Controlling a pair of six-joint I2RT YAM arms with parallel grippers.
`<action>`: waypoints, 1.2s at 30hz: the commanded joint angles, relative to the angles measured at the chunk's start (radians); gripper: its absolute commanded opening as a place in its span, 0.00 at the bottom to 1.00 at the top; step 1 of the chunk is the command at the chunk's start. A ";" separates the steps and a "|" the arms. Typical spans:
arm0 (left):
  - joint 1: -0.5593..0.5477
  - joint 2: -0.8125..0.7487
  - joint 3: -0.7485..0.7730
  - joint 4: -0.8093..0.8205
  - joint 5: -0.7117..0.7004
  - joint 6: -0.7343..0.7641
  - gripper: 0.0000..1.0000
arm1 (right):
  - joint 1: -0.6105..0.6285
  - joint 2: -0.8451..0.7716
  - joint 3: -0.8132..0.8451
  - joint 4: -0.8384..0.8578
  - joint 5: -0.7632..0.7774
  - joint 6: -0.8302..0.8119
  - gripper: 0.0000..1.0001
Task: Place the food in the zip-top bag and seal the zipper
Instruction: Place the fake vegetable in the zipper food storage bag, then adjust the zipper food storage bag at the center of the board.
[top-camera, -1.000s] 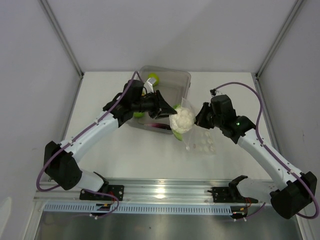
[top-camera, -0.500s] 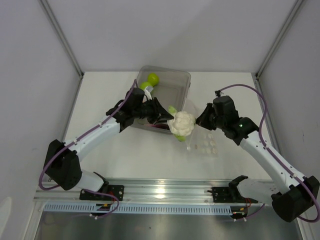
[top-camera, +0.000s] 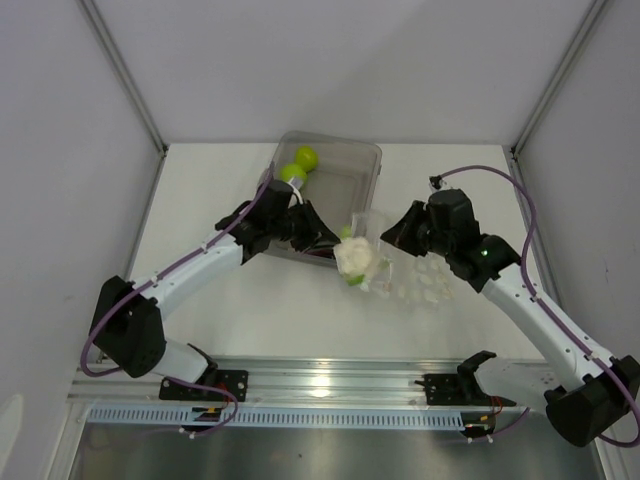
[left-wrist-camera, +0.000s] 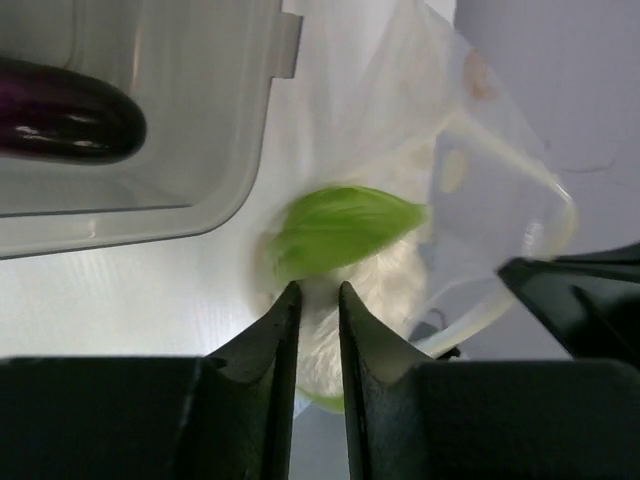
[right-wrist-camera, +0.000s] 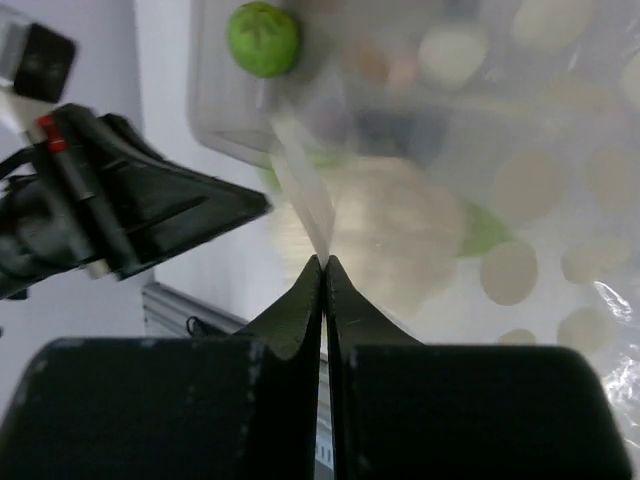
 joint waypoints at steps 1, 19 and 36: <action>-0.037 -0.018 0.070 -0.104 -0.100 0.101 0.02 | 0.023 0.004 0.065 0.157 -0.090 0.014 0.00; -0.092 -0.086 0.165 -0.189 -0.195 0.213 0.25 | 0.028 0.047 0.035 0.172 -0.090 0.037 0.00; -0.152 -0.123 -0.113 0.033 -0.051 0.296 0.01 | 0.011 -0.020 0.035 0.144 -0.110 0.078 0.00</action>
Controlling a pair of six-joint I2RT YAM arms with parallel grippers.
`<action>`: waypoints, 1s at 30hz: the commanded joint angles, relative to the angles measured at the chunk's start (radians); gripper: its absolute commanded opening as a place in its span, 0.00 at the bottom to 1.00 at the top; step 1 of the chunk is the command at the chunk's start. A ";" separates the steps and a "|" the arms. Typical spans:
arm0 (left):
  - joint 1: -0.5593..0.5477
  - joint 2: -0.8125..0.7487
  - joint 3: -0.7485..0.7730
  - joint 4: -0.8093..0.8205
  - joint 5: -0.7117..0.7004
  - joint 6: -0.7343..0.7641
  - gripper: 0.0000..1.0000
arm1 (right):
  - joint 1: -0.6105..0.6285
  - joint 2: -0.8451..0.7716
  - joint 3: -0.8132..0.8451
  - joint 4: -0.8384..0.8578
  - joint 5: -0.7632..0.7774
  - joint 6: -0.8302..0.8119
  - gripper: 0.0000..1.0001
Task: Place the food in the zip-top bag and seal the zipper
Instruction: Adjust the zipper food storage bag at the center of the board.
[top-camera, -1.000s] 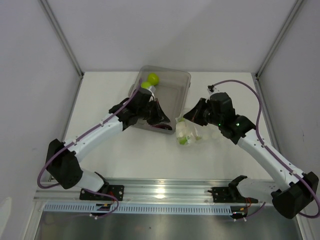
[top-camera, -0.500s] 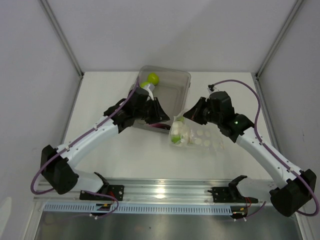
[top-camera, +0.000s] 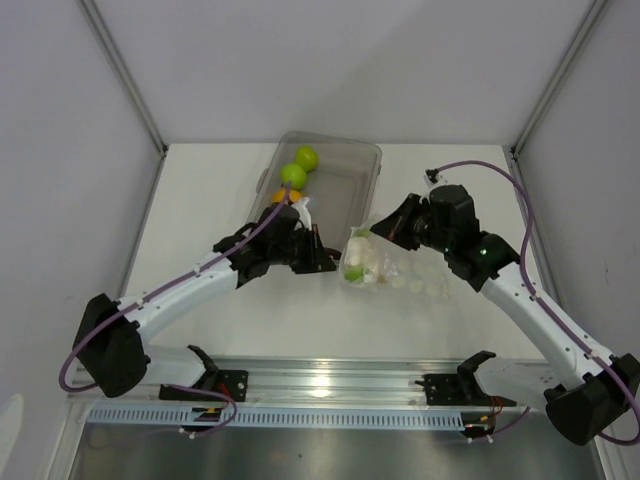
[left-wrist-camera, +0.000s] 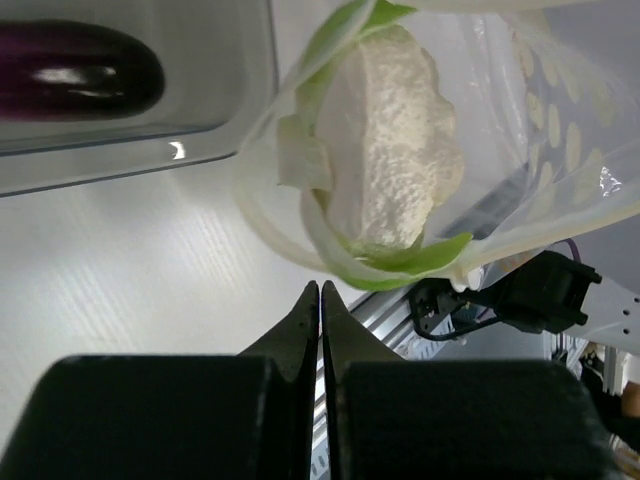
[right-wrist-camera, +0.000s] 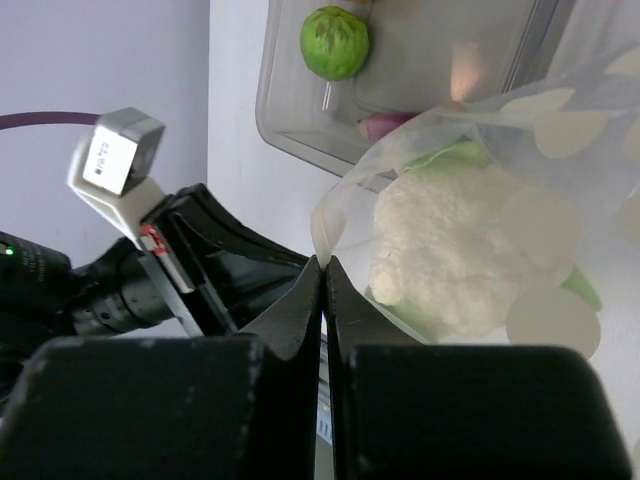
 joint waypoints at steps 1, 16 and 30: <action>-0.044 0.046 0.006 0.111 0.069 0.002 0.01 | -0.005 -0.030 0.017 0.031 -0.025 0.031 0.00; -0.158 0.271 0.339 0.107 0.155 -0.028 0.05 | -0.071 -0.082 0.018 -0.037 -0.052 0.033 0.00; -0.145 -0.108 0.000 0.087 -0.079 0.031 0.25 | -0.094 -0.155 0.037 -0.116 -0.105 0.017 0.00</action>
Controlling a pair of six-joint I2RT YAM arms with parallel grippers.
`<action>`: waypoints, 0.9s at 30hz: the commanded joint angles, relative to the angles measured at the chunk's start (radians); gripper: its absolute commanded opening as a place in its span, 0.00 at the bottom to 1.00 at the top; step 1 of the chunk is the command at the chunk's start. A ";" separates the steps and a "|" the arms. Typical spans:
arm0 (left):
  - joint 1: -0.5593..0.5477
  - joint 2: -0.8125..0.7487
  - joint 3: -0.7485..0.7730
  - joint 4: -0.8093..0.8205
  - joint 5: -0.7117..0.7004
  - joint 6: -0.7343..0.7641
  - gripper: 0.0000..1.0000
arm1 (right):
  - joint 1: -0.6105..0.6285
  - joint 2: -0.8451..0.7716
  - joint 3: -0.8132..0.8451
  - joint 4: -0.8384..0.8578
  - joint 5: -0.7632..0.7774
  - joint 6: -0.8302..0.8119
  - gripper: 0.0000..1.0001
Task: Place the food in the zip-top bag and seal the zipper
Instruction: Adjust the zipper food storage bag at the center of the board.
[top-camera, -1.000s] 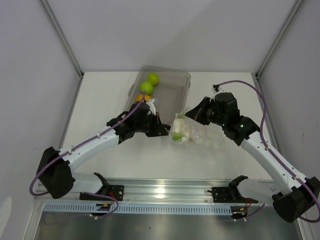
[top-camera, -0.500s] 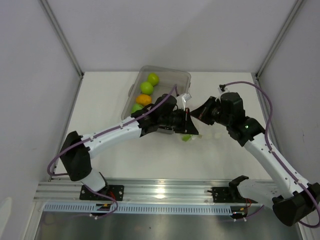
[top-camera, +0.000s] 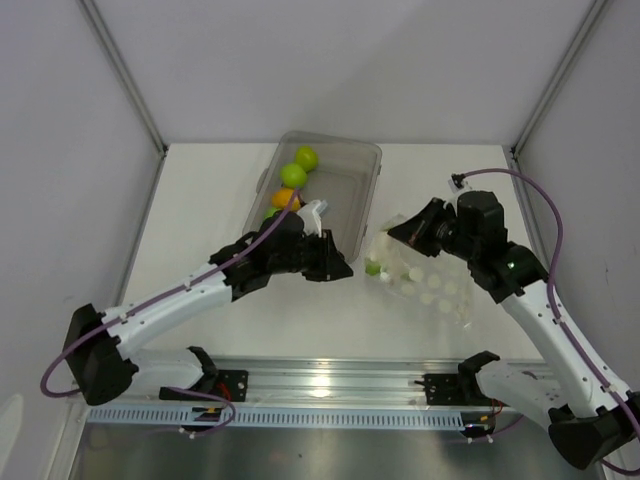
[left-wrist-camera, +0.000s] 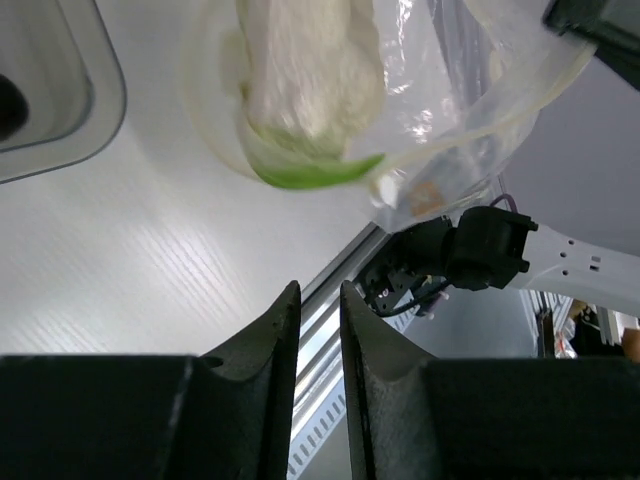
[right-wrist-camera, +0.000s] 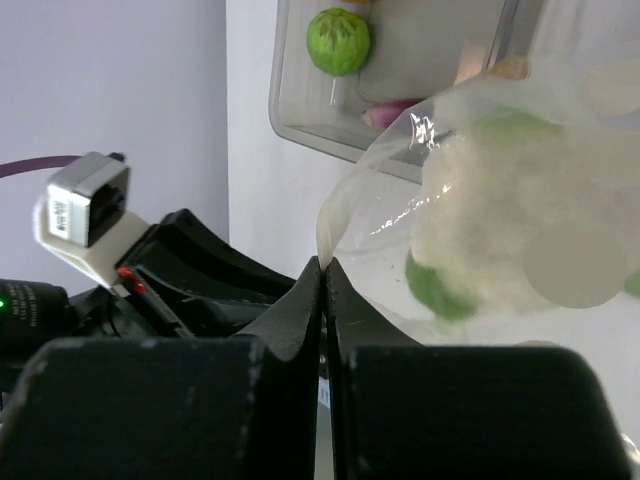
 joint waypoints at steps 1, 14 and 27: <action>0.005 -0.092 -0.030 -0.004 -0.093 0.035 0.26 | -0.004 -0.032 0.041 -0.016 -0.044 -0.021 0.00; 0.037 0.067 -0.148 0.200 0.132 -0.079 0.39 | -0.004 -0.069 0.084 -0.050 -0.082 -0.030 0.00; 0.059 0.115 -0.185 0.337 0.189 -0.159 0.57 | -0.004 -0.096 0.108 -0.078 -0.095 -0.027 0.00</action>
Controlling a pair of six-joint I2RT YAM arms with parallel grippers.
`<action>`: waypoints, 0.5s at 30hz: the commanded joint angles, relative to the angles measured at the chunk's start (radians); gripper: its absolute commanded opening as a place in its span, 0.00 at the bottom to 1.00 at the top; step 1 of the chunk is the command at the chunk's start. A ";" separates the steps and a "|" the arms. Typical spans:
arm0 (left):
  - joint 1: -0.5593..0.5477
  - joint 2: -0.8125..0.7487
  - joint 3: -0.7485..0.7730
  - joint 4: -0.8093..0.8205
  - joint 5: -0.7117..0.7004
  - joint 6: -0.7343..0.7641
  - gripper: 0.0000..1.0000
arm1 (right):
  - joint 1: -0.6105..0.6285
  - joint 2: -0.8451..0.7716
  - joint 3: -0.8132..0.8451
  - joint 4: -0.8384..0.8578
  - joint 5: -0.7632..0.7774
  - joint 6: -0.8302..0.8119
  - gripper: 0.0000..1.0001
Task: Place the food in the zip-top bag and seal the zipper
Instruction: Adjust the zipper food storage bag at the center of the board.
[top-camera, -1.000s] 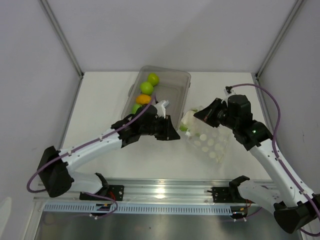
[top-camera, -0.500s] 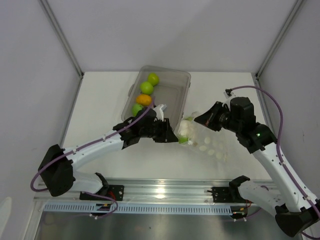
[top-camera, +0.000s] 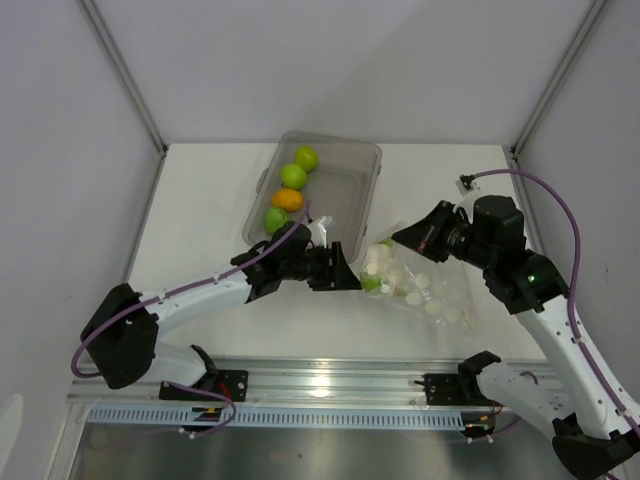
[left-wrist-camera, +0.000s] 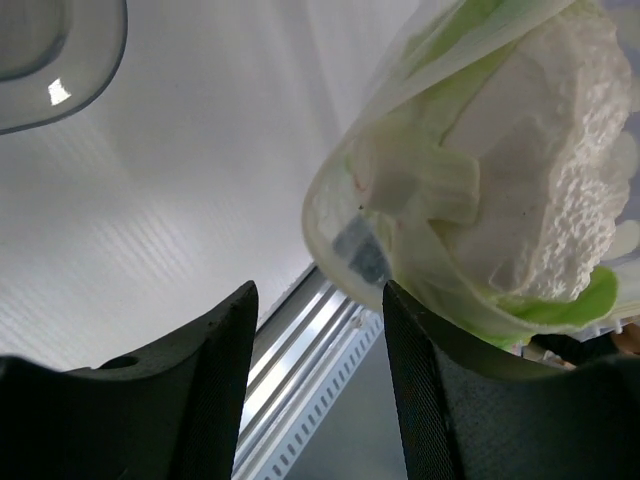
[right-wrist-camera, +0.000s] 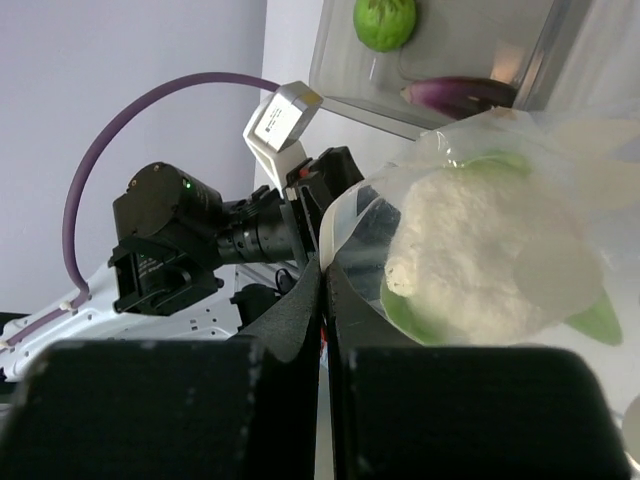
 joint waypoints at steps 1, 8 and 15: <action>0.018 0.026 -0.016 0.129 0.059 -0.066 0.57 | -0.002 -0.014 0.050 0.014 -0.027 -0.004 0.00; 0.025 0.094 0.035 0.165 0.100 -0.098 0.56 | -0.004 -0.020 0.045 0.029 -0.040 0.011 0.00; 0.025 0.163 0.044 0.235 0.128 -0.148 0.53 | -0.004 -0.023 0.045 0.040 -0.044 0.020 0.00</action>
